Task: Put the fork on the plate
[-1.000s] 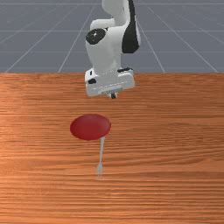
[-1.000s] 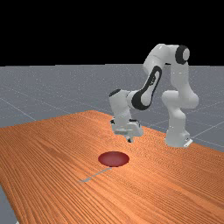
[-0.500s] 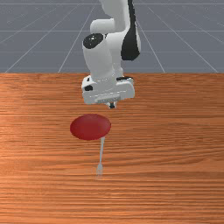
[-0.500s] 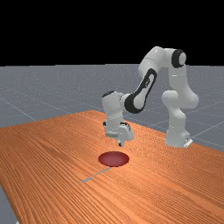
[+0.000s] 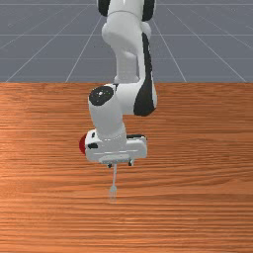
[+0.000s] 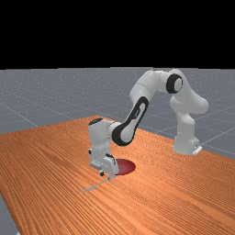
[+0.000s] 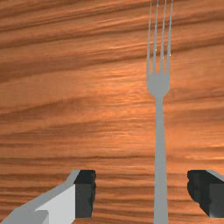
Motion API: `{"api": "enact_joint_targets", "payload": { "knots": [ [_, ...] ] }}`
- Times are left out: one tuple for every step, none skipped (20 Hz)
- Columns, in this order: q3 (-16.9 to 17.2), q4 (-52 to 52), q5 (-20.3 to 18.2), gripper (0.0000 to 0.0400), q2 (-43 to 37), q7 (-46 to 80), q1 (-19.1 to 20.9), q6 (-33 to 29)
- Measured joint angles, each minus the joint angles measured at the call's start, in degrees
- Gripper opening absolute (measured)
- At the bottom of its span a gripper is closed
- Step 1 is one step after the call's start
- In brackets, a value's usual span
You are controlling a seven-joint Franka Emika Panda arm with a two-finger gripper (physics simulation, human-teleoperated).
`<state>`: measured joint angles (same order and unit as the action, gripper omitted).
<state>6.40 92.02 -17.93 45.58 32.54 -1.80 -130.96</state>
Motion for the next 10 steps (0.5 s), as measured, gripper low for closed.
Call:
{"api": "enact_joint_targets", "payload": {
  "knots": [
    [0.12, -1.03, -0.22, 0.0346, 1.39, -0.02, 0.24, -1.7],
    [0.26, -1.69, -0.42, 0.0367, 2.56, -0.14, 0.52, -3.42],
    [0.43, -2.13, -0.58, 0.038, 3.71, -0.28, 0.8, -5.15],
    [0.59, -2.39, -0.74, 0.0388, 4.77, -0.34, 1.08, -6.5],
    [0.77, -2.37, -0.85, 0.0351, 5.38, -0.2, 1.3, -7.83],
    [0.94, -2.26, -0.91, 0.0296, 5.5, 0.07, 1.48, -8.65],
    [1.09, -2.04, -0.78, 0.0266, 5.52, 0.11, 1.48, -9.46],
    [1.27, -1.93, -0.33, 0.0255, 5.58, -0.01, 1.28, -10.0],
    [1.63, -1.92, 0.29, 0.0228, 5.7, -0.15, 0.99, -10.39],
    [2.18, -1.85, 1.0, 0.0194, 5.82, -0.04, 0.58, -10.73]
  ]
}}
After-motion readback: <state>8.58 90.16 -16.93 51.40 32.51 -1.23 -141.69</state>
